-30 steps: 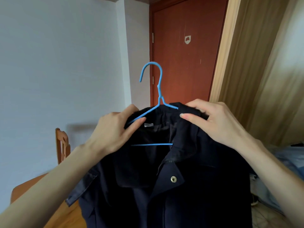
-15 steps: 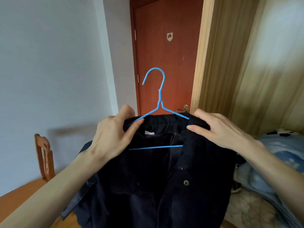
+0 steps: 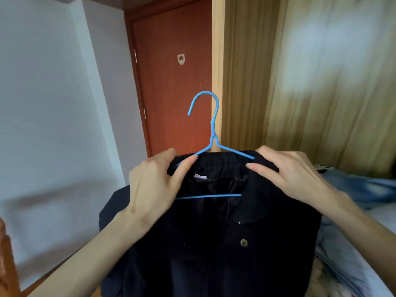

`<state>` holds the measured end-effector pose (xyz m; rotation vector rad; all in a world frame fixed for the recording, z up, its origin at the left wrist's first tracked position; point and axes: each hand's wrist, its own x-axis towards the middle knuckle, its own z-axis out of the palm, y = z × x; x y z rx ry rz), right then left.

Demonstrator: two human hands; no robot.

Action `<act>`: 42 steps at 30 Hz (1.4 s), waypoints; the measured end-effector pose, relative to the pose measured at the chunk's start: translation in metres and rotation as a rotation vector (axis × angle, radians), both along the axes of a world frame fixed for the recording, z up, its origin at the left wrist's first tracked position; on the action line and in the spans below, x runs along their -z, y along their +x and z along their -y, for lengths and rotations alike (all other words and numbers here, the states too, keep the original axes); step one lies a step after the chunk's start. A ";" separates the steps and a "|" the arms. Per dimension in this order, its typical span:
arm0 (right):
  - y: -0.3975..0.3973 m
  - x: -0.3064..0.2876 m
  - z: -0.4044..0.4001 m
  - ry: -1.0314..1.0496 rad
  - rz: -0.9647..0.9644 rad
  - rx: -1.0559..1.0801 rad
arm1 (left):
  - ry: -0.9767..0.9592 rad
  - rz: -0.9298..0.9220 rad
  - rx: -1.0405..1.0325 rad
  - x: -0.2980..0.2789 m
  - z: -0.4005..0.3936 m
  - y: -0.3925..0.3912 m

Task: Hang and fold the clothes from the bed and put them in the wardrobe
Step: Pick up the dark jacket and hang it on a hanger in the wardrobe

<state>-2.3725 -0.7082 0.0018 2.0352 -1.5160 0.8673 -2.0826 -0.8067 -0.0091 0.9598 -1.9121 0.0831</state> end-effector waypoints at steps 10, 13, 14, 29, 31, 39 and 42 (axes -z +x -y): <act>-0.092 -0.082 -0.032 -0.027 0.037 0.179 | -0.266 0.048 0.143 -0.067 0.029 -0.120; -0.121 -0.116 -0.044 -0.059 -0.006 0.248 | -0.339 0.034 0.157 -0.097 0.035 -0.164; -0.129 -0.128 -0.048 -0.071 -0.017 0.275 | -0.355 0.021 0.159 -0.107 0.037 -0.179; -0.215 -0.229 -0.090 -0.152 0.025 0.621 | -0.470 -0.078 0.389 -0.209 0.048 -0.360; -0.214 -0.242 -0.087 -0.152 0.007 0.642 | -0.440 -0.098 0.399 -0.219 0.055 -0.374; -0.192 -0.281 -0.046 -0.208 -0.088 0.764 | -0.345 -0.183 0.499 -0.257 0.103 -0.392; -0.179 -0.290 -0.020 -0.204 -0.092 0.802 | -0.265 -0.235 0.514 -0.263 0.122 -0.389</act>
